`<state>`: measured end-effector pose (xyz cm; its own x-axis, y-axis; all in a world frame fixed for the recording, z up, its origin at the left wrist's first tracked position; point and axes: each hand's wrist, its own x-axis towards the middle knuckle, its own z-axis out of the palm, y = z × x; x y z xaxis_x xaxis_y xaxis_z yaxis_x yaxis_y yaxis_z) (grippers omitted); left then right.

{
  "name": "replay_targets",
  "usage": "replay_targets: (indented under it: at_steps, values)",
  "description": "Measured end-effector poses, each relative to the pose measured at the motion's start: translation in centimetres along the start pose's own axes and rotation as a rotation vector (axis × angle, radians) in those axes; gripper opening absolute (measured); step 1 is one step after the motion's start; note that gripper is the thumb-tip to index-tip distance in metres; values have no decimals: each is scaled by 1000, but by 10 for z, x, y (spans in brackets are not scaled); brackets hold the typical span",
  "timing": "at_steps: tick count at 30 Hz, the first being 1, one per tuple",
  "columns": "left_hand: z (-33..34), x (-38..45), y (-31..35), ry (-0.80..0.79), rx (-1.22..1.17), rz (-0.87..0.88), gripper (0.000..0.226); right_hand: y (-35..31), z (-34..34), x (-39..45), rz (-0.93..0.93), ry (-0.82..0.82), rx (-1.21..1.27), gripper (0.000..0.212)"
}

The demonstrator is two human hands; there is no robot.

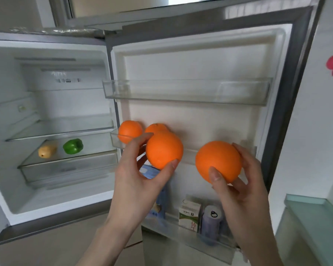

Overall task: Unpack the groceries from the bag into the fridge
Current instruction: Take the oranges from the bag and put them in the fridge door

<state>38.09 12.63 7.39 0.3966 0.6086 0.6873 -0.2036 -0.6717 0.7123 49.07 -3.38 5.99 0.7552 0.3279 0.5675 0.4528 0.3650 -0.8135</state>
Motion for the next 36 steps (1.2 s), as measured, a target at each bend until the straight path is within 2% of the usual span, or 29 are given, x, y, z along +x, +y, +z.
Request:
replay_targets:
  at_steps: [3, 12, 17, 23, 26, 31, 36]
  values:
    - [7, 21, -8, 9, -4, 32, 68, -3, 2, 17, -105, 34, -154, 78]
    - [21, 76, -35, -118, 131, 157, 69, 13, 18, 63, -265, 64, -747, 76]
    - [32, 104, -48, -220, 295, 284, 68, 11, 27, 78, -184, 42, -956, 73]
    - [39, 124, -56, -395, 327, 261, 64, 1, 37, 96, 16, -42, -1112, 70]
    - [37, 132, -58, -508, 375, 249, 58, -2, 36, 103, 130, -89, -1118, 68]
    - [38, 140, -60, -610, 476, 317, 54, -3, 35, 108, 218, -129, -1140, 73]
    - [38, 141, -65, -588, 492, 350, 58, -5, 38, 106, 223, -193, -1176, 75]
